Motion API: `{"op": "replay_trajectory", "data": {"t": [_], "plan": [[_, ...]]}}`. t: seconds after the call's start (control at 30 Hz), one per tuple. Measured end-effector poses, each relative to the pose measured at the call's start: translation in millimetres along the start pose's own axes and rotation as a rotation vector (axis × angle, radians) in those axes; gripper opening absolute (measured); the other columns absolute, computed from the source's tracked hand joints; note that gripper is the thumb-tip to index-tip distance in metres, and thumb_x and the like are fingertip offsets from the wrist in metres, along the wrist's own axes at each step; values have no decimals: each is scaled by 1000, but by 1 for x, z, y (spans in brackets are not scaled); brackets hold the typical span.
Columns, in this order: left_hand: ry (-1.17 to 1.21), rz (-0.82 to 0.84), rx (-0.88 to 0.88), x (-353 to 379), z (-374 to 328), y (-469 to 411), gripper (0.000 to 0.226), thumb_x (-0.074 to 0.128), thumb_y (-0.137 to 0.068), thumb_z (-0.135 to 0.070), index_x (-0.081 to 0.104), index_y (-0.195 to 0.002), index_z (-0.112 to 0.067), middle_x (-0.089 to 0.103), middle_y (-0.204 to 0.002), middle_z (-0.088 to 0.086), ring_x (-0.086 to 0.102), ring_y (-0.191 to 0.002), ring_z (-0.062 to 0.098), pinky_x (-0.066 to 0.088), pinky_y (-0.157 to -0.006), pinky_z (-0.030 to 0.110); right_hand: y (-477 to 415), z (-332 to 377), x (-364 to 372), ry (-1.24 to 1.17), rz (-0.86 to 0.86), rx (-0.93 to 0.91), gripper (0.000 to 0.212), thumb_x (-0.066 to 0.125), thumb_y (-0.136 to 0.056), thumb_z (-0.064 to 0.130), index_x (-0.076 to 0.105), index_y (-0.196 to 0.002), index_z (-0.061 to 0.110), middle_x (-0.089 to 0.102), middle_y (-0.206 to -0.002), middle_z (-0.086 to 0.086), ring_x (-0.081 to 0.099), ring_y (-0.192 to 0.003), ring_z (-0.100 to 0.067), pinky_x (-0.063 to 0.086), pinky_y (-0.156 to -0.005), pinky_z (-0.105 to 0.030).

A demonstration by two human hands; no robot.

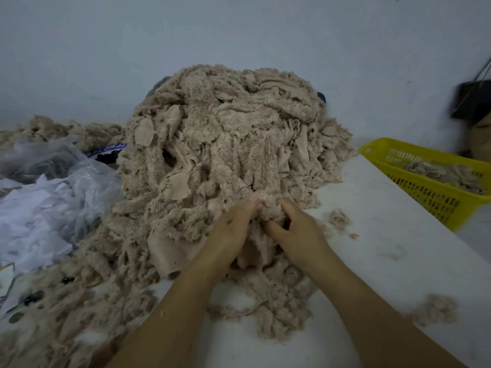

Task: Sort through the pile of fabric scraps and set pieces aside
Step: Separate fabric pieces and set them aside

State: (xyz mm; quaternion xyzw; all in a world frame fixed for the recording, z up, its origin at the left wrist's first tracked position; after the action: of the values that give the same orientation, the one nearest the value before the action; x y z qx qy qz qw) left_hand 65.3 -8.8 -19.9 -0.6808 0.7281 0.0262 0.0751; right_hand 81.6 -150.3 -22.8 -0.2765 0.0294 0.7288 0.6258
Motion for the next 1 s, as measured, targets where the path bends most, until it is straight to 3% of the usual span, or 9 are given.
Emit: {"op": "replay_trajectory", "data": {"t": [0.1,0.2,0.27,0.4,0.57,0.63,0.77,0.87,1.0], "plan": [[71,-62,12,-5,1,-5,60,30,-74,-91,71,-101,-57,73,-108,-22,67,-102,-2,49,-90,30,-7,-9,-18,-240,-191,123,6,60,-96,22,62,-90,21,67,-76,3,59,-69,-10,40,-51,-14],[131,-123,60,-10,-1,-10,60,33,-80,-79,76,-100,-43,75,-105,-9,70,-99,13,52,-80,30,-15,-16,-58,-1191,-466,124,33,58,-97,40,61,-111,10,70,-95,-9,68,-81,-21,53,-61,-26],[77,-171,50,-11,4,-11,47,41,-83,-71,76,-92,-41,76,-97,-9,70,-89,9,52,-70,23,-16,-30,-73,-1477,-605,219,55,54,-94,56,47,-125,11,68,-111,-11,74,-88,-18,58,-69,-25],[-103,-154,26,-5,14,-13,26,51,-100,-42,72,-86,-38,73,-91,-19,66,-78,-6,48,-65,19,-14,-40,-46,-812,-465,498,28,54,-99,40,56,-97,12,64,-89,-6,67,-65,-12,51,-56,-25],[-214,-125,24,-3,23,-11,9,58,-99,-36,66,-101,-34,67,-97,-16,65,-95,4,59,-82,29,-17,-30,-11,345,-84,167,33,58,-96,35,45,-69,21,49,-81,-1,47,-77,-17,33,-63,-28],[-172,-110,24,-2,22,-12,17,61,-97,-38,59,-113,-35,64,-109,-17,65,-101,7,58,-87,35,-14,-26,-8,220,-88,128,38,57,-98,30,40,-66,18,45,-74,1,44,-72,-15,32,-58,-23],[-194,-72,-12,-3,20,-15,12,63,-95,-42,62,-107,-40,67,-89,-25,64,-77,-9,47,-61,8,-7,-15,-7,-293,-40,203,35,55,-99,37,52,-65,29,47,-58,9,43,-52,-6,36,-50,-17],[-112,-132,5,-6,15,-12,24,57,-99,-37,64,-80,-25,58,-62,-11,54,-57,9,42,-52,20,-8,-16,-7,-408,-85,280,19,55,-98,37,69,-85,33,65,-82,-3,67,-76,-12,54,-81,-36],[173,-291,-51,-18,14,-13,25,56,-100,-36,68,-97,-14,68,-92,3,62,-84,20,48,-78,34,-12,-23,-17,-758,-235,377,17,53,-100,24,68,-97,20,74,-98,-6,71,-89,-17,58,-78,-35]]}}
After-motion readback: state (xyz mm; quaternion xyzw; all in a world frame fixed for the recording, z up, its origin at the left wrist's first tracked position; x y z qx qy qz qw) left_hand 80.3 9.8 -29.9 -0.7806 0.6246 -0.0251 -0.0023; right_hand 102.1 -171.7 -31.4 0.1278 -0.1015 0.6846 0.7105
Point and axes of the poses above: each hand's wrist, its own y-axis away from the middle knuckle, its own x-axis out of the palm, z = x × y, the point moved 3 cm from there along -y, towards the middle knuckle
